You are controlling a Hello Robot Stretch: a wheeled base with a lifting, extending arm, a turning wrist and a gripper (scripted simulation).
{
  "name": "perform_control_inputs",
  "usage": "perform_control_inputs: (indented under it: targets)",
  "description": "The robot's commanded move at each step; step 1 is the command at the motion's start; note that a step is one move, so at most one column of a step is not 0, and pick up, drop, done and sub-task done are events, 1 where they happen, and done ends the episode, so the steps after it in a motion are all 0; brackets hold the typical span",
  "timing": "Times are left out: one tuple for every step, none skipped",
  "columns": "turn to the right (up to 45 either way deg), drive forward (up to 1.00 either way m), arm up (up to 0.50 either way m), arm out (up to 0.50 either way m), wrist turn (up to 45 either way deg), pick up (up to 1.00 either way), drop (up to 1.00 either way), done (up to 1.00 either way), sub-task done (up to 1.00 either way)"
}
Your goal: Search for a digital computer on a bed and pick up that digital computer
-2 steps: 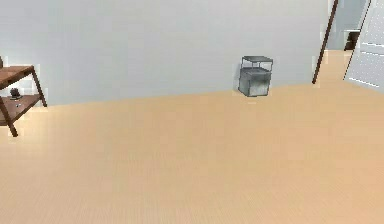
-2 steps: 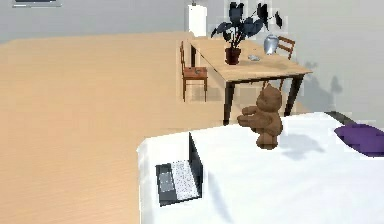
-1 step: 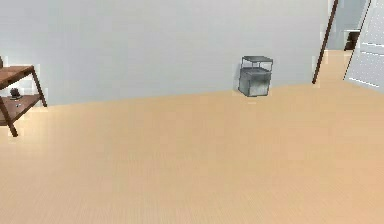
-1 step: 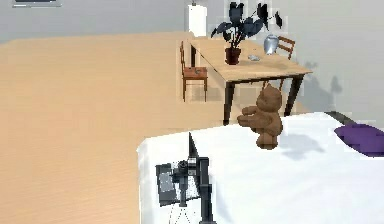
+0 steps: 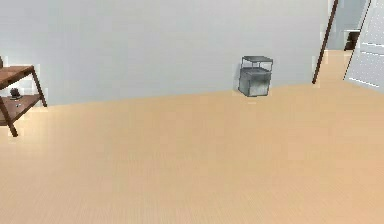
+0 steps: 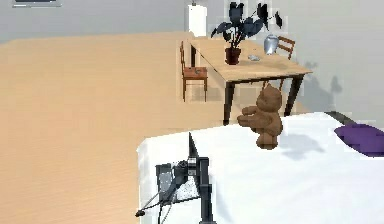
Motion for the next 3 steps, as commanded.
perform_control_inputs:
  targets:
    - [0.0, 0.0, 0.0, 0.0, 45.0, 0.0, 0.0, 0.0, 0.0]
    - [0.0, 0.0, 0.0, 0.0, 36.0, 0.0, 0.0, 0.0, 0.0]
    - [0.0, 0.0, -0.3, 0.0, 0.0, 0.0, 0.0, 0.0, 0.0]
